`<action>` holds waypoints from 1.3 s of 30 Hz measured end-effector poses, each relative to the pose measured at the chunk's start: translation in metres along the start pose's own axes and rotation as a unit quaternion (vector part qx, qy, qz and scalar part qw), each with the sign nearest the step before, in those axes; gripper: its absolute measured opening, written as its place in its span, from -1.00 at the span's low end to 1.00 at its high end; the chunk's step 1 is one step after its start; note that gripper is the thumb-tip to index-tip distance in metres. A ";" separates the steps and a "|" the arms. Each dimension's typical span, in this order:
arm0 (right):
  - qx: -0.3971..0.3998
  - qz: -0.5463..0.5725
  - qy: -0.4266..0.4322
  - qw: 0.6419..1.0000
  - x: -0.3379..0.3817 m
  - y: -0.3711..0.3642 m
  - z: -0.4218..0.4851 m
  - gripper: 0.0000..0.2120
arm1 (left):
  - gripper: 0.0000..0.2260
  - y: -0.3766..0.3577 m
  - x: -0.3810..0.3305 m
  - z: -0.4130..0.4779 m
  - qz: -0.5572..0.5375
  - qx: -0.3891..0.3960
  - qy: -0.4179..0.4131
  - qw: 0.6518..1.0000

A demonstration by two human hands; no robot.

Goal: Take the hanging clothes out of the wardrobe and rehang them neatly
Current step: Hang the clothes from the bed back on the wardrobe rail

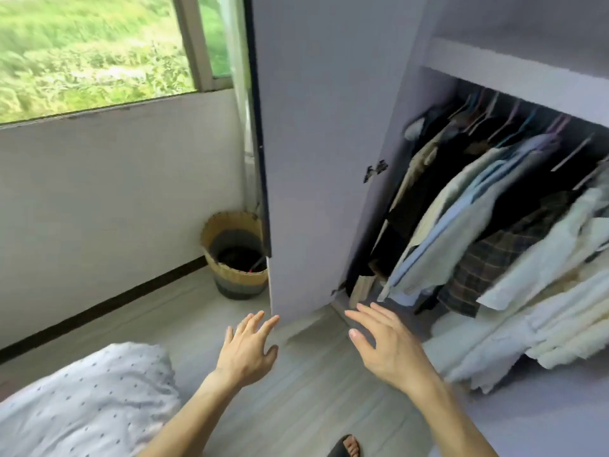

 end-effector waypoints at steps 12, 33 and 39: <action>0.283 -0.107 0.399 0.865 0.265 -0.205 -0.045 -0.60 | -0.48 -0.069 0.233 -0.348 -0.158 -0.087 0.479 0.859; 0.458 -0.161 0.770 0.415 0.335 -0.302 -0.456 -0.55 | -0.49 -0.327 -0.073 -0.760 -0.346 -0.163 0.836 0.393; 0.473 -0.198 0.779 0.361 0.328 -0.346 -0.571 -0.54 | -0.47 -0.408 -0.118 -0.838 -0.405 -0.155 0.844 0.316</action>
Point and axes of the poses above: each hand's wrist, its own z-axis towards the middle knuckle, its own y-axis out of the back of the hand, x = y × z, the point moved 10 cm from there along z, towards the middle knuckle, and after that the axes turned 1 degree about y, right-handed, at the moved point
